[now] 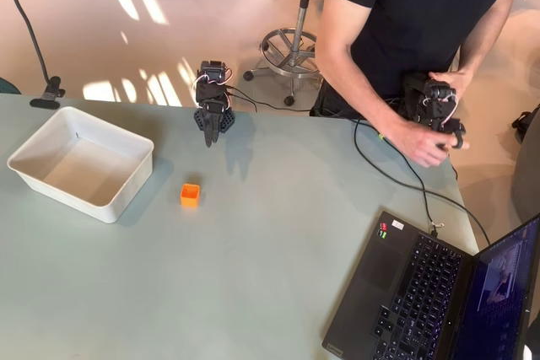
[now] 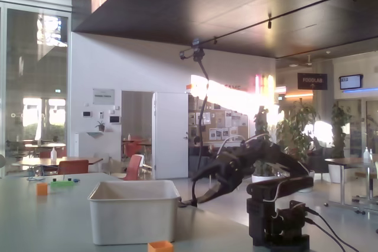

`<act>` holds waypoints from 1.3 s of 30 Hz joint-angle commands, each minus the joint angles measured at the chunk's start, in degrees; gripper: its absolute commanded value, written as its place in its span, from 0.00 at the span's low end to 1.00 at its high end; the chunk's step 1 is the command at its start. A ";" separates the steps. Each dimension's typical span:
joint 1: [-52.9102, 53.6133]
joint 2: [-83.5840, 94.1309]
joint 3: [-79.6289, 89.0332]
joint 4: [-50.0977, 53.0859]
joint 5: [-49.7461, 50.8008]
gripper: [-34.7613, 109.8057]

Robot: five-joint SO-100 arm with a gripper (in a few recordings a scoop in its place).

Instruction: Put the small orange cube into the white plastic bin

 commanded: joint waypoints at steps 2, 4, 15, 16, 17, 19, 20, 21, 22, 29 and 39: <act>1.41 -11.51 -4.22 -6.77 1.58 0.51; 2.99 -16.96 -8.17 -8.70 3.25 0.51; 8.00 -53.70 -41.66 5.89 9.40 0.52; 8.00 -54.84 -43.86 8.88 9.49 0.52; 7.91 -55.99 -45.79 11.78 9.49 0.52; 7.82 -57.92 -49.57 16.70 9.49 0.51; 7.82 -58.89 -50.36 18.02 9.23 0.51; 8.09 -60.12 -50.80 19.07 9.23 0.51; 8.44 -61.61 -50.80 20.04 9.40 0.51; 7.82 -71.54 -50.80 20.65 9.49 0.51; 8.17 -80.95 -51.50 19.25 9.49 0.51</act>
